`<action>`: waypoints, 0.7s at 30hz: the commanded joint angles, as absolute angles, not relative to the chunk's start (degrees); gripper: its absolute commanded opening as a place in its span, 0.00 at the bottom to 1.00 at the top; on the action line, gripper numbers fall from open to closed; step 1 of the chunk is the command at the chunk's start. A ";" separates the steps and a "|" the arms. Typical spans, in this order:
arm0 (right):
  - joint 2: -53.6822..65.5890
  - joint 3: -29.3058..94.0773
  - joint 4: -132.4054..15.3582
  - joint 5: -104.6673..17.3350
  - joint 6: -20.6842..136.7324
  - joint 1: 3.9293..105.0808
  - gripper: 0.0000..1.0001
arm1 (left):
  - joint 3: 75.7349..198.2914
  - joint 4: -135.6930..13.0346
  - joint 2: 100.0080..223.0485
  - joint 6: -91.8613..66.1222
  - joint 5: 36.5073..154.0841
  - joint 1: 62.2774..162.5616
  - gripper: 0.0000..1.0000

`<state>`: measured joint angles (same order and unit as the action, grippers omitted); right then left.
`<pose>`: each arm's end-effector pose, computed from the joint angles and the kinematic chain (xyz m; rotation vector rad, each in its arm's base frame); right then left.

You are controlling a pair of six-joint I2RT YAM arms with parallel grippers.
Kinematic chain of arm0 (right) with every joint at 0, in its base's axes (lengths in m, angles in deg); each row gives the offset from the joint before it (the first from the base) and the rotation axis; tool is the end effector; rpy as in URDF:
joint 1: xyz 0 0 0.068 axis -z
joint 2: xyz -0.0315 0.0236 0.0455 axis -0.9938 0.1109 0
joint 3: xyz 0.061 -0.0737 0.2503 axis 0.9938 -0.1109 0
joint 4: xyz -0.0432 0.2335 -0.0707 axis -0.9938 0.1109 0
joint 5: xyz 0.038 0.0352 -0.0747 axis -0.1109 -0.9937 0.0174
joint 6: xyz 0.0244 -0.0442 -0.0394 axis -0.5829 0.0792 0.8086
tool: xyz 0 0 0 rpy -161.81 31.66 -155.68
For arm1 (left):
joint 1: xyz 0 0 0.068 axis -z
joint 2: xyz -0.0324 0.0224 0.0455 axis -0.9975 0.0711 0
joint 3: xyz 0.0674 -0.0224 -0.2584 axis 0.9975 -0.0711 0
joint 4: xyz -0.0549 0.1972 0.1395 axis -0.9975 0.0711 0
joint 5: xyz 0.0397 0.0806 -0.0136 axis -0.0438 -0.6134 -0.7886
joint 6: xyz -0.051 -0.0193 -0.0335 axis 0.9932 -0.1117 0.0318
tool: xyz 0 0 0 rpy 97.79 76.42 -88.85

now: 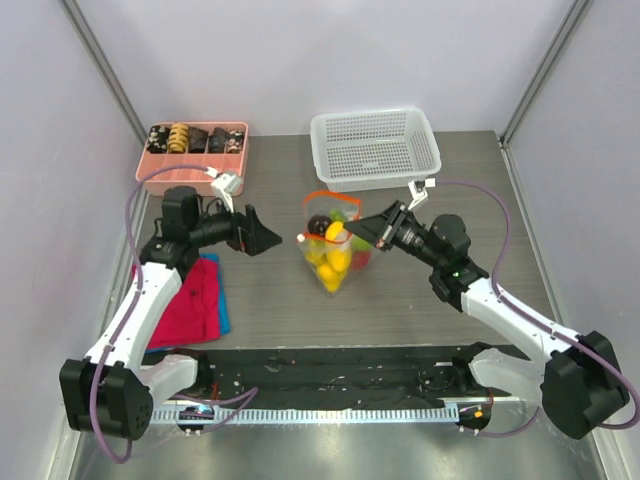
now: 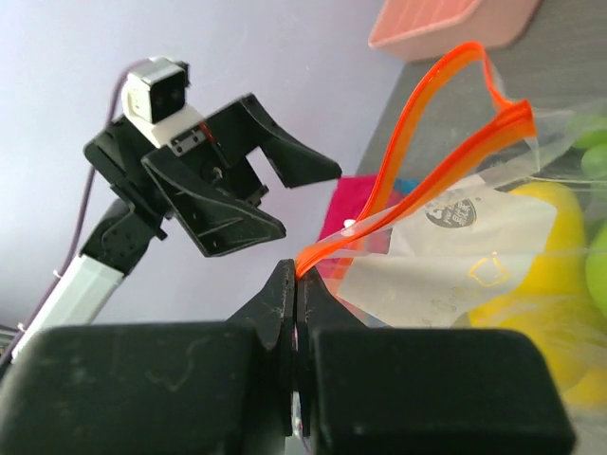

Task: Place the food in the zip-top bag and seal the zipper
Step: Zip the zipper food storage bag at the center of the board.

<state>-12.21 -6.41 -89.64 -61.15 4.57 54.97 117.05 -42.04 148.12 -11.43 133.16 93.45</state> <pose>0.2126 0.1403 0.3059 0.0678 1.7172 1.5307 0.2255 -0.0658 0.3130 0.4198 1.9943 -1.0418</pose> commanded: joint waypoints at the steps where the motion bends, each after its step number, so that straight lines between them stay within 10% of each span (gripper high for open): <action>1: -15.45 -13.78 -93.22 -62.66 7.71 54.81 0.01 | 111.63 -53.50 146.25 -18.63 131.26 98.47 0.93; 21: -20.55 -18.81 -89.00 -65.12 13.42 55.16 0.01 | 106.94 -63.79 153.78 -29.37 124.47 113.17 0.86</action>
<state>-19.38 -18.36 -87.33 -63.90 11.15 54.99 103.13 -59.70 150.24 -25.79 121.27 112.92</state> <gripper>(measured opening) 0.023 0.864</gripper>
